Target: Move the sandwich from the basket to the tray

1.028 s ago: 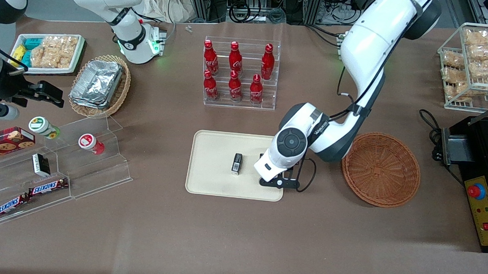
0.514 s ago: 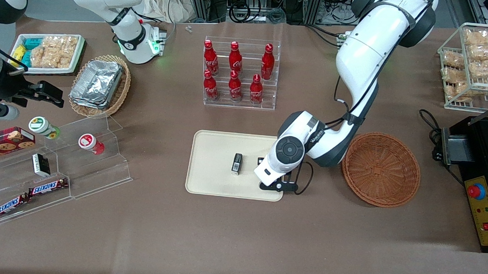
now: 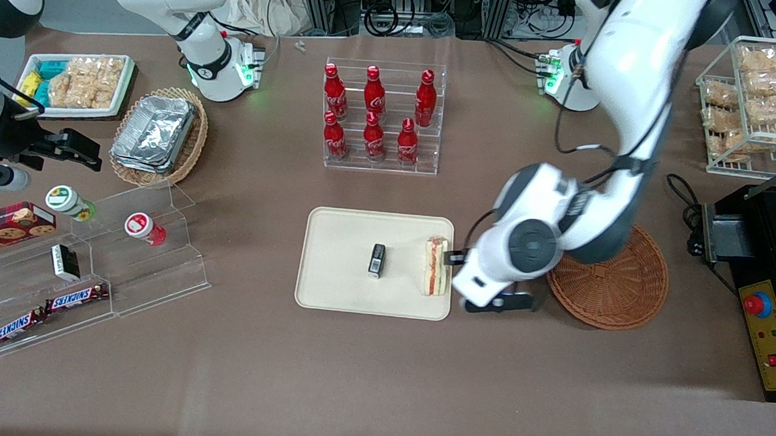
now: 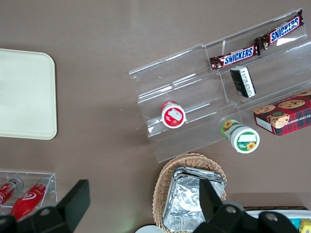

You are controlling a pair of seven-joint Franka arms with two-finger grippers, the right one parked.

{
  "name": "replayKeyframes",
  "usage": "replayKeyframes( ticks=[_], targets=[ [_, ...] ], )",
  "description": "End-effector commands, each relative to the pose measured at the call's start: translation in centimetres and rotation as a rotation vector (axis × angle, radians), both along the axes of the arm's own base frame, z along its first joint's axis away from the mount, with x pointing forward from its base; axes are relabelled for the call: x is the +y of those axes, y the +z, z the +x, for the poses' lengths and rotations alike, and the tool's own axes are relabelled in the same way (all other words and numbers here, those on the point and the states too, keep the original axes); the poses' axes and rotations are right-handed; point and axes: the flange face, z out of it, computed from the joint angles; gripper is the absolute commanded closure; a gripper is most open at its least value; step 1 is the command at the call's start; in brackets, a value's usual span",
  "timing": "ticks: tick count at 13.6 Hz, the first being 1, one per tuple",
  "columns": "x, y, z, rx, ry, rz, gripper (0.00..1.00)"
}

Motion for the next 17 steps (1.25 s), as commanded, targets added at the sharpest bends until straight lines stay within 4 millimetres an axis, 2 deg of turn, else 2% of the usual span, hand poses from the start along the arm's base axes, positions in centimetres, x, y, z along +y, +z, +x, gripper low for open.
replayKeyframes(
  ticks=[1, 4, 5, 8, 11, 15, 17],
  targets=[
    [6.7, 6.0, -0.5, 0.029, -0.015, -0.015, 0.0],
    [14.7, 11.8, -0.7, -0.013, -0.021, 0.027, 0.0],
    [16.9, 12.8, -0.8, -0.024, -0.013, 0.059, 0.0],
    [22.5, 13.9, -0.2, -0.046, 0.065, 0.112, 0.0],
    [25.3, 14.6, -0.3, -0.047, 0.103, 0.111, 0.0],
    [25.2, 14.5, -0.2, -0.056, -0.049, 0.073, 0.0],
    [25.3, 14.4, -0.1, -0.058, -0.057, 0.079, 0.0]
  ],
)
